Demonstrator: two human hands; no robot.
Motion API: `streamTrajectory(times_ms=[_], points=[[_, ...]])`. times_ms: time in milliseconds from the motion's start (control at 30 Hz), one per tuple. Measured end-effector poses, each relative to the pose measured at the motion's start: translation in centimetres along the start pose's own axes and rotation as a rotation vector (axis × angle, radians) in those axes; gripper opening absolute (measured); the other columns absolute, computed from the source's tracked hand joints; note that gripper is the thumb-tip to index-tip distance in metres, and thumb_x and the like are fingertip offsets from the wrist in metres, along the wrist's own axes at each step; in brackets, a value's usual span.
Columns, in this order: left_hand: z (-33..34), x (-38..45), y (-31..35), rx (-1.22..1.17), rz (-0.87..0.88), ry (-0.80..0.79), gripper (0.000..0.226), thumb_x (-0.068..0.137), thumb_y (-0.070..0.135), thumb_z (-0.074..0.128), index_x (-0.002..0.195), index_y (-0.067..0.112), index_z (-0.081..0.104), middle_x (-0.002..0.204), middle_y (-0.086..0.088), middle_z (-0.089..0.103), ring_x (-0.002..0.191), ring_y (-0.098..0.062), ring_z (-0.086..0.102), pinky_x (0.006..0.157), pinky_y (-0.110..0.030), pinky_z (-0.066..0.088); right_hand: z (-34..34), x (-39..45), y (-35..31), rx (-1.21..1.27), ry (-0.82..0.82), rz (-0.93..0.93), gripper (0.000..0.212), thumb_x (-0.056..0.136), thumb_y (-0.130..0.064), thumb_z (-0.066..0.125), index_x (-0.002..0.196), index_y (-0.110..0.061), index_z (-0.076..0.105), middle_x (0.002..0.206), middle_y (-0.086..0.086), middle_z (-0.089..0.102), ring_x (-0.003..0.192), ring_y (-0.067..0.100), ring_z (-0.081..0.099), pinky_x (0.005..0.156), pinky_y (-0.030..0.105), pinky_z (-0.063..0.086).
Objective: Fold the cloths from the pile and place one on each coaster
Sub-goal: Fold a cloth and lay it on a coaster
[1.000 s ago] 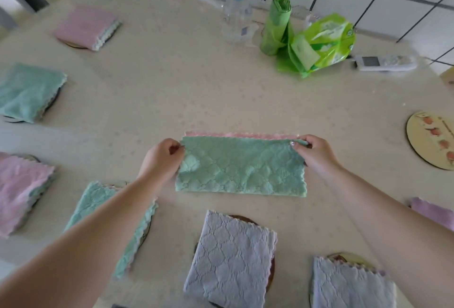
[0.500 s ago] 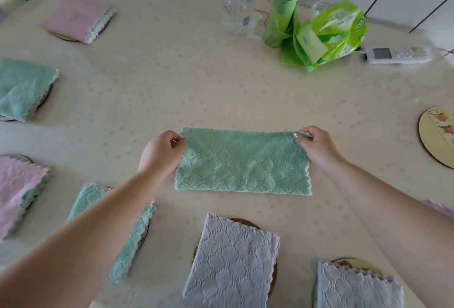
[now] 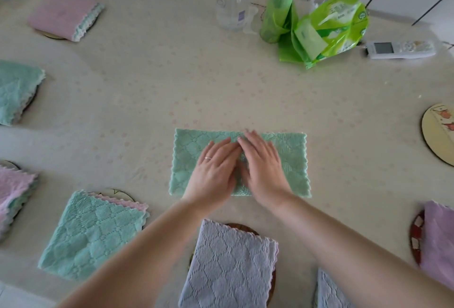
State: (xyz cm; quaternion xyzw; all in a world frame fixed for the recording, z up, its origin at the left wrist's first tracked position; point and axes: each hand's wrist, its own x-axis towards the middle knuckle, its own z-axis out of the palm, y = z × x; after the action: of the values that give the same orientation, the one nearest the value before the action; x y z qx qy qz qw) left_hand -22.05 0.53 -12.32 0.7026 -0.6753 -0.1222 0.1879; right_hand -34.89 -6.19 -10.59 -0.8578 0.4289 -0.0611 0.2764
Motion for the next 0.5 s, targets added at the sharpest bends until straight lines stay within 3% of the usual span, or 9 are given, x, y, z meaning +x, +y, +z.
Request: streamTrajectory(times_ms=[100,267,400,500], points=[[1.3,0.2,0.0,0.124,-0.009,-0.125,0.057,0.085,0.030,0.038,0.138,0.010,0.042,0.142,-0.004,0.047,0.138,-0.018,0.034,0.117,-0.039,0.019,2.0,0.0,-0.3,-0.090,-0.023,0.034,0.055,0.094,-0.031,0.020,0.148,-0.019,0.020,0.157,0.000,0.017,0.146,0.014,0.005,0.119,0.039,-0.002],[1.0,0.2,-1.5,0.276,-0.006,-0.162,0.060,0.090,0.041,0.032,0.141,0.011,0.036,0.147,-0.006,0.039,0.140,-0.022,0.028,0.114,-0.043,0.013,2.5,0.2,1.0,-0.315,-0.028,-0.014,0.059,0.093,-0.043,0.022,0.146,-0.016,0.027,0.153,0.004,0.030,0.143,0.020,0.023,0.118,0.043,0.008],[0.1,-0.1,-2.9,0.309,-0.146,-0.170,0.072,0.089,0.057,0.025,0.146,0.014,0.024,0.154,-0.004,0.024,0.144,-0.023,0.018,0.116,-0.038,0.001,1.2,-0.2,3.7,-0.459,-0.078,-0.010,0.072,0.091,-0.062,0.012,0.147,-0.017,0.020,0.156,0.004,0.018,0.145,0.022,0.016,0.116,0.045,0.001],[-1.0,-1.5,-4.9,0.296,-0.188,-0.161,0.073,0.089,0.060,0.021,0.148,0.017,0.019,0.156,-0.001,0.015,0.145,-0.019,0.009,0.117,-0.036,-0.002,-0.1,-0.9,6.4,-0.481,-0.060,0.054,0.074,0.089,-0.065,0.006,0.147,-0.021,0.020,0.157,0.005,0.014,0.145,0.022,0.013,0.115,0.046,0.000]])
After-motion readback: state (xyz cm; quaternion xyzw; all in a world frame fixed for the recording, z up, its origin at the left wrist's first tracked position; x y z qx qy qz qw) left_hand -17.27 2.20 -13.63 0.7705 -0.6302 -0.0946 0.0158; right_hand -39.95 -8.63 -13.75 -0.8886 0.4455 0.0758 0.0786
